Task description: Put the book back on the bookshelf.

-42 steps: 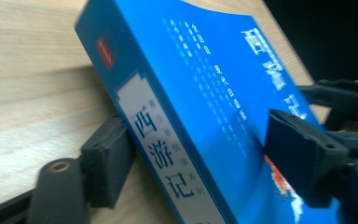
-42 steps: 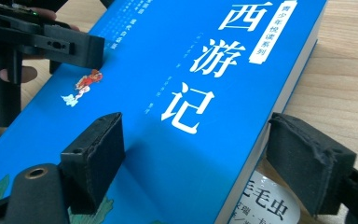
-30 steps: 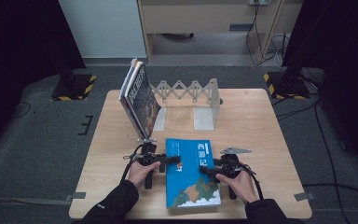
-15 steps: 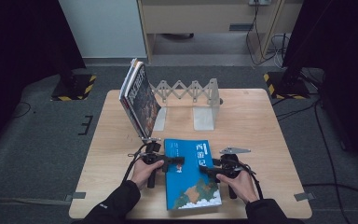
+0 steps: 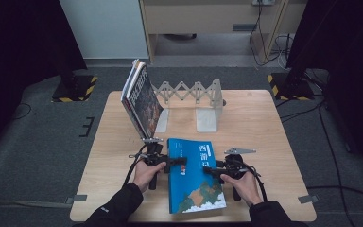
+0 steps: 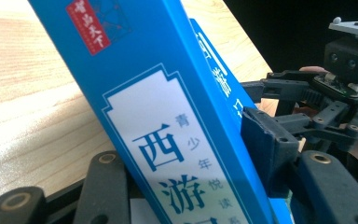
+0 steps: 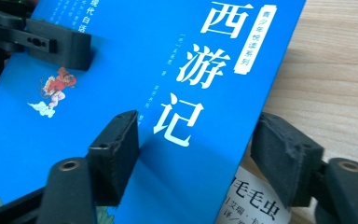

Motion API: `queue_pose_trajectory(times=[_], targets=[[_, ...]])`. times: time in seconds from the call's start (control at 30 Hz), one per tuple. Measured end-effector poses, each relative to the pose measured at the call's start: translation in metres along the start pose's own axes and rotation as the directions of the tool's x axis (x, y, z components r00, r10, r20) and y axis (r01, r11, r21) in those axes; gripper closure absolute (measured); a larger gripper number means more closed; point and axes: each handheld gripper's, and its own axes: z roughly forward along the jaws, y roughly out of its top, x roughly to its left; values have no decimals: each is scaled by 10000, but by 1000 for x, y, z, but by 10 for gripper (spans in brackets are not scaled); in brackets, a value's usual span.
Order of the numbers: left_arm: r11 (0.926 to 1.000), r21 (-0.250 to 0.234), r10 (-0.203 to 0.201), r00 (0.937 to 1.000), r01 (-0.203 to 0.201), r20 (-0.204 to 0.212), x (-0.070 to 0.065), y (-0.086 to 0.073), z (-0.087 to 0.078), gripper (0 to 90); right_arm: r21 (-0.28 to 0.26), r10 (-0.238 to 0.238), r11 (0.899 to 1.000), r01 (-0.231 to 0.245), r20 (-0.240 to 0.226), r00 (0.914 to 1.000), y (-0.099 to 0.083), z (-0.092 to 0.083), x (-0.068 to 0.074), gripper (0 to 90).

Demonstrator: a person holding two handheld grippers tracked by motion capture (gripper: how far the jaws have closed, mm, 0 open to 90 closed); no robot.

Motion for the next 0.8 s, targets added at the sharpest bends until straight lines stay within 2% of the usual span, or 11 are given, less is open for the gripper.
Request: queue_pose_trajectory(times=[0.23,0.37,0.8], targets=[[9988,-226,424,9991,-426,-96,-8,6,-6,500,-310,18,9995,-16,52,10000,6,-7,0,472],[9977,-373,559,9983,-565,-167,-11,10,-10,510,-633,-199,9978,203,75,9998,11,-12,2,523],[9894,-1235,770,9970,-765,-9,-23,24,-24,560,-1601,-593,9854,588,18,9982,26,-25,7,601]])
